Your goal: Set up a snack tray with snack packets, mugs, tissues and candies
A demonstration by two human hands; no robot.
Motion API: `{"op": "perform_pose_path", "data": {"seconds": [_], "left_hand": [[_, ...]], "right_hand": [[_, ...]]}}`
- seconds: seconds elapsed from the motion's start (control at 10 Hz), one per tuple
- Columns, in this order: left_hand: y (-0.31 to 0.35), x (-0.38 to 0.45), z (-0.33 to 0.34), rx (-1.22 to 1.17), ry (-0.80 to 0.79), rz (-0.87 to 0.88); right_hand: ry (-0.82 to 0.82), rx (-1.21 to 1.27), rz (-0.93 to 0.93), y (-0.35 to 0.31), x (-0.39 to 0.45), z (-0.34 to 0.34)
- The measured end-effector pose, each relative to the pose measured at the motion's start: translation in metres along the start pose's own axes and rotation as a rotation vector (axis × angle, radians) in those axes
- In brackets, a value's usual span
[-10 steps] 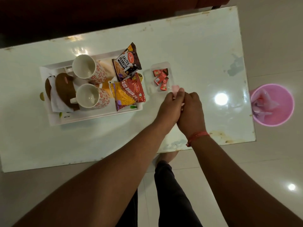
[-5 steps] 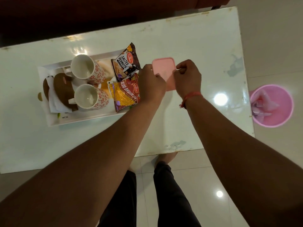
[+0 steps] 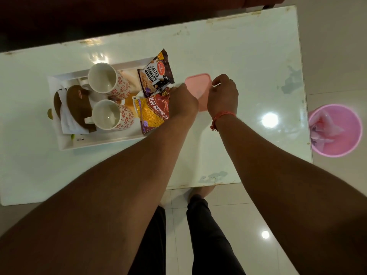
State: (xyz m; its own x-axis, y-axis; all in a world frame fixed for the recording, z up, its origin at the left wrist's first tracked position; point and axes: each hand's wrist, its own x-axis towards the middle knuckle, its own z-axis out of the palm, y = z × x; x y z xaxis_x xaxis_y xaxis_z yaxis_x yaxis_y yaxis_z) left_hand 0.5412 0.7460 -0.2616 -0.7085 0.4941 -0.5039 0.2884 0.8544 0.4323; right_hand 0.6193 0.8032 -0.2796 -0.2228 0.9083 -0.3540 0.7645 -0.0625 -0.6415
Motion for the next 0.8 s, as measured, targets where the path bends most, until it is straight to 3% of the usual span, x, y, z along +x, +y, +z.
{"op": "perform_pose_path", "data": {"seconds": [0.5, 0.7, 0.8], "left_hand": [[0.006, 0.007, -0.009, 0.063, -0.006, -0.044], [0.0, -0.001, -0.016, 0.182, 0.008, 0.092], [-0.008, -0.01, -0.025, 0.191, 0.034, 0.156]], "right_hand": [[-0.081, -0.011, 0.022, -0.009, 0.004, -0.006], [-0.116, -0.081, 0.035, -0.01, 0.003, -0.01], [-0.021, -0.142, -0.058, -0.007, -0.012, -0.013]]}}
